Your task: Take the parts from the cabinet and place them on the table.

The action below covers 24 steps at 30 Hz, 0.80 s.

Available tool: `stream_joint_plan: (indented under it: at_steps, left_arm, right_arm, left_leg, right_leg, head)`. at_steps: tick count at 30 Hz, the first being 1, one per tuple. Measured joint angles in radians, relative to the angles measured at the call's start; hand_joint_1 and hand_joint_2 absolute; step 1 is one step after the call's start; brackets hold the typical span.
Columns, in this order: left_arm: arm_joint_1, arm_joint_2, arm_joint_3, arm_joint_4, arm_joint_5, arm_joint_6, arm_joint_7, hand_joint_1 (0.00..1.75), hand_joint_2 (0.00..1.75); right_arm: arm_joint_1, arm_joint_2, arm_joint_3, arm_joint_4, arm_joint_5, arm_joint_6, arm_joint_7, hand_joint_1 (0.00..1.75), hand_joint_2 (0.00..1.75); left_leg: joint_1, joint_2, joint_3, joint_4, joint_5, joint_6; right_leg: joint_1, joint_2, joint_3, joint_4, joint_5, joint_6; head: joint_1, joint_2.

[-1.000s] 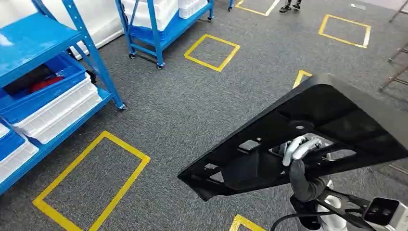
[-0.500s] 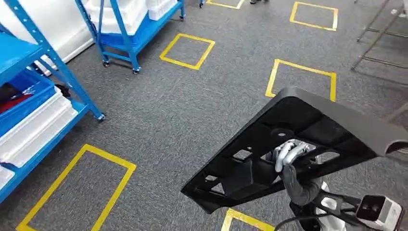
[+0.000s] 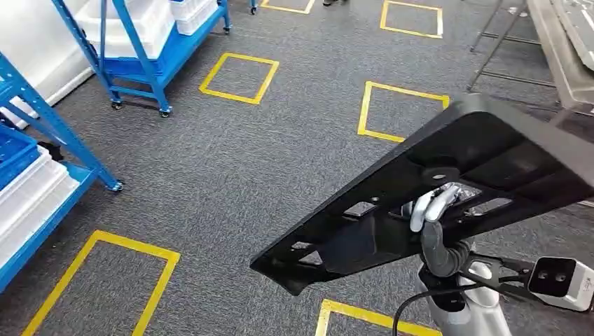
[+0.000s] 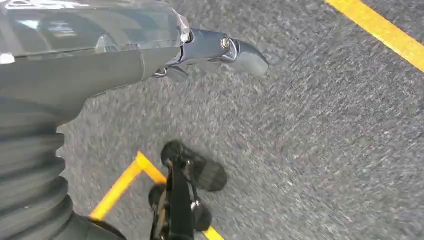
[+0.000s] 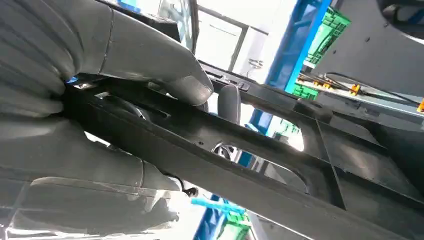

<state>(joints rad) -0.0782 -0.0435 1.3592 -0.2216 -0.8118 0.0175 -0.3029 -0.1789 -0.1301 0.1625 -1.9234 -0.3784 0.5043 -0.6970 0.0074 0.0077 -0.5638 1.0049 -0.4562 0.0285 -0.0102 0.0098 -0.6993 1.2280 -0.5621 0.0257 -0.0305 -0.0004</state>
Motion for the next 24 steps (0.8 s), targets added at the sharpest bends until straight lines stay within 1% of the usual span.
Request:
stream_joint_plan:
  at_steps: [1, 2, 3, 4, 5, 6, 7, 8, 10, 11, 12, 13, 14, 15, 16, 17, 18, 19, 20, 21, 22, 23, 24]
  left_arm:
    - [0.002, 0.002, 0.000, 0.000, -0.001, 0.001, 0.000, 0.00, 1.75]
    - [0.002, 0.006, 0.000, 0.000, -0.002, 0.001, 0.000, 0.00, 1.75]
    - [0.002, 0.009, 0.000, 0.000, -0.002, 0.001, 0.000, 0.00, 1.75]
    - [0.001, 0.010, 0.001, 0.000, -0.002, 0.000, 0.000, 0.00, 1.75]
    - [0.000, 0.011, 0.000, 0.000, -0.003, -0.002, 0.000, 0.00, 1.75]
    - [0.000, 0.013, 0.000, 0.000, -0.003, -0.003, -0.002, 0.00, 1.75]
    - [0.001, 0.014, 0.001, 0.000, -0.003, -0.006, -0.005, 0.00, 1.75]
    - [0.001, 0.017, 0.001, 0.000, -0.005, -0.008, -0.009, 0.00, 1.75]
    - [0.001, 0.020, 0.001, 0.000, -0.008, -0.014, -0.017, 0.00, 1.75]
    - [-0.001, 0.021, 0.001, 0.000, -0.008, -0.018, -0.019, 0.00, 1.75]
    - [-0.002, 0.024, 0.000, 0.000, -0.008, -0.022, -0.021, 0.00, 1.75]
    - [-0.001, 0.029, 0.000, 0.000, -0.010, -0.024, -0.022, 0.00, 1.75]
    - [0.000, 0.033, 0.000, -0.001, -0.011, -0.023, -0.022, 0.00, 1.75]
    - [0.004, 0.035, 0.000, -0.001, -0.011, -0.021, -0.022, 0.00, 1.75]
    - [0.006, 0.042, 0.001, -0.002, -0.009, -0.019, -0.022, 0.00, 1.75]
    - [0.009, 0.042, 0.001, -0.002, -0.007, -0.020, -0.022, 0.00, 1.75]
    - [0.009, 0.043, 0.001, -0.002, -0.006, -0.020, -0.022, 0.00, 1.75]
    - [0.009, 0.044, 0.001, -0.002, -0.006, -0.020, -0.022, 0.00, 1.75]
    - [0.008, 0.045, 0.001, -0.002, -0.006, -0.020, -0.022, 0.00, 1.75]
    - [0.008, 0.048, 0.001, -0.002, -0.005, -0.020, -0.022, 0.00, 1.75]
    - [0.009, 0.048, 0.001, -0.002, -0.005, -0.019, -0.022, 0.00, 1.75]
    - [0.008, 0.048, 0.001, -0.002, -0.005, -0.016, -0.023, 0.00, 1.75]
    - [0.009, 0.050, 0.001, -0.002, -0.004, -0.009, -0.023, 0.00, 1.75]
  right_arm:
    - [-0.002, 0.000, 0.002, -0.002, 0.000, -0.001, 0.000, 1.75, 1.75]
    - [-0.005, 0.000, 0.003, -0.003, -0.002, -0.002, 0.000, 1.75, 1.75]
    - [-0.009, 0.000, 0.005, -0.005, -0.002, -0.002, 0.000, 1.75, 1.75]
    - [-0.016, 0.000, 0.006, -0.006, -0.005, -0.003, 0.000, 1.75, 1.75]
    - [-0.022, 0.000, 0.008, -0.010, -0.009, -0.006, 0.000, 1.75, 1.75]
    - [-0.029, -0.002, 0.009, -0.015, -0.014, -0.009, 0.000, 1.75, 1.75]
    - [-0.036, -0.003, 0.012, -0.020, -0.020, -0.017, 0.000, 1.75, 1.75]
    - [-0.037, -0.003, 0.014, -0.023, -0.024, -0.025, 0.000, 1.75, 1.75]
    - [-0.034, -0.005, 0.015, -0.027, -0.030, -0.037, -0.001, 1.75, 1.75]
    - [-0.034, -0.006, 0.016, -0.027, -0.032, -0.040, -0.001, 1.75, 1.75]
    - [-0.031, -0.005, 0.018, -0.028, -0.035, -0.041, -0.001, 1.75, 1.75]
    - [-0.032, -0.005, 0.021, -0.029, -0.039, -0.041, -0.002, 1.75, 1.75]
    - [-0.032, -0.005, 0.023, -0.028, -0.044, -0.038, -0.001, 1.75, 1.75]
    - [-0.026, -0.001, 0.024, -0.028, -0.049, -0.033, -0.001, 1.75, 1.75]
    - [-0.021, 0.000, 0.024, -0.027, -0.052, -0.030, -0.001, 1.75, 1.75]
    - [-0.017, 0.000, 0.024, -0.026, -0.055, -0.028, -0.001, 1.75, 1.75]
    - [-0.013, 0.000, 0.024, -0.026, -0.056, -0.024, -0.001, 1.75, 1.75]
    - [-0.011, 0.001, 0.024, -0.026, -0.057, -0.020, -0.001, 1.75, 1.75]
    - [-0.011, 0.001, 0.024, -0.026, -0.057, -0.020, -0.001, 1.75, 1.75]
    - [-0.011, 0.002, 0.024, -0.026, -0.057, -0.019, -0.001, 1.75, 1.75]
    - [-0.011, 0.003, 0.024, -0.026, -0.057, -0.018, -0.001, 1.75, 1.75]
    - [-0.011, 0.004, 0.025, -0.026, -0.057, -0.015, -0.001, 1.75, 1.75]
    - [-0.009, 0.005, 0.025, -0.026, -0.057, -0.002, 0.000, 1.75, 1.75]
  left_leg:
    - [-0.001, 0.010, -0.001, 0.000, -0.001, 0.001]
    - [-0.002, 0.021, -0.001, 0.000, -0.001, 0.001]
    - [-0.003, 0.029, 0.000, 0.000, -0.002, 0.000]
    - [-0.004, 0.041, 0.002, 0.000, -0.004, -0.001]
    - [-0.005, 0.049, 0.005, 0.000, -0.006, -0.003]
    - [-0.006, 0.056, 0.009, 0.000, -0.008, -0.005]
    - [-0.011, 0.065, 0.010, 0.002, -0.012, -0.011]
    - [-0.011, 0.069, 0.010, 0.001, -0.012, -0.017]
    - [-0.009, 0.088, 0.015, -0.002, -0.015, -0.025]
    - [-0.009, 0.098, 0.020, -0.005, -0.016, -0.031]
    - [-0.007, 0.080, 0.018, 0.004, -0.025, -0.040]
    - [-0.003, 0.038, 0.009, 0.033, -0.045, -0.043]
    - [-0.003, 0.012, -0.024, 0.106, -0.088, -0.044]
    - [-0.003, 0.002, -0.066, 0.191, -0.126, -0.047]
    - [-0.003, 0.000, -0.104, 0.266, -0.153, -0.049]
    - [-0.003, 0.000, -0.132, 0.314, -0.161, -0.050]
    - [-0.002, 0.000, -0.135, 0.310, -0.142, -0.051]
    - [-0.001, -0.001, -0.116, 0.260, -0.103, -0.051]
    - [0.002, -0.005, -0.076, 0.167, -0.050, -0.052]
    - [0.007, -0.022, -0.035, 0.076, -0.005, -0.054]
    - [0.014, -0.063, -0.014, 0.027, -0.004, -0.054]
    - [0.012, -0.067, -0.007, 0.015, -0.010, -0.047]
    - [0.011, -0.059, -0.011, 0.018, -0.010, -0.042]
  right_leg:
    - [-0.002, -0.001, -0.035, 0.068, -0.023, 0.003]
    - [-0.004, -0.002, -0.053, 0.102, -0.024, 0.004]
    - [-0.004, -0.004, -0.047, 0.087, -0.004, 0.003]
    - [-0.003, -0.009, -0.012, 0.017, 0.038, 0.000]
    - [-0.002, -0.019, 0.036, -0.073, 0.080, -0.005]
    - [0.003, -0.051, 0.090, -0.169, 0.114, -0.014]
    - [0.016, -0.088, 0.110, -0.212, 0.102, -0.023]
    - [0.018, -0.073, 0.108, -0.214, 0.109, -0.028]
    - [0.022, -0.054, 0.103, -0.213, 0.108, -0.035]
    - [0.022, -0.043, 0.106, -0.221, 0.112, -0.041]
    - [0.008, -0.034, 0.117, -0.235, 0.121, -0.046]
    - [0.009, -0.028, 0.121, -0.240, 0.124, -0.052]
    - [0.010, -0.019, 0.121, -0.240, 0.124, -0.055]
    - [0.010, -0.007, 0.120, -0.239, 0.124, -0.056]
    - [0.010, 0.004, 0.120, -0.239, 0.123, -0.057]
    - [0.010, 0.016, 0.120, -0.237, 0.123, -0.057]
    - [0.009, 0.028, 0.120, -0.235, 0.122, -0.056]
    - [0.008, 0.039, 0.121, -0.233, 0.120, -0.055]
    - [0.007, 0.053, 0.122, -0.228, 0.117, -0.051]
    - [0.005, 0.064, 0.122, -0.223, 0.114, -0.047]
    - [0.006, 0.072, 0.118, -0.216, 0.110, -0.042]
    - [0.009, 0.086, 0.109, -0.206, 0.106, -0.036]
    - [0.007, 0.092, 0.105, -0.208, 0.110, -0.029]
  head:
    - [0.000, 0.000]
    - [0.000, 0.000]
    - [0.000, 0.000]
    - [0.000, 0.000]
    - [0.000, 0.000]
    - [0.000, 0.000]
    - [0.000, 0.000]
    - [0.000, 0.000]
    - [0.000, 0.000]
    - [0.000, 0.000]
    - [0.000, 0.000]
    - [0.000, 0.000]
    - [0.000, 0.000]
    - [0.000, 0.000]
    - [0.000, 0.000]
    - [0.000, 0.000]
    - [0.000, 0.000]
    - [0.000, 0.000]
    - [0.000, 0.000]
    - [0.000, 0.000]
    - [0.000, 0.000]
    - [0.000, 0.000]
    - [0.000, 0.000]
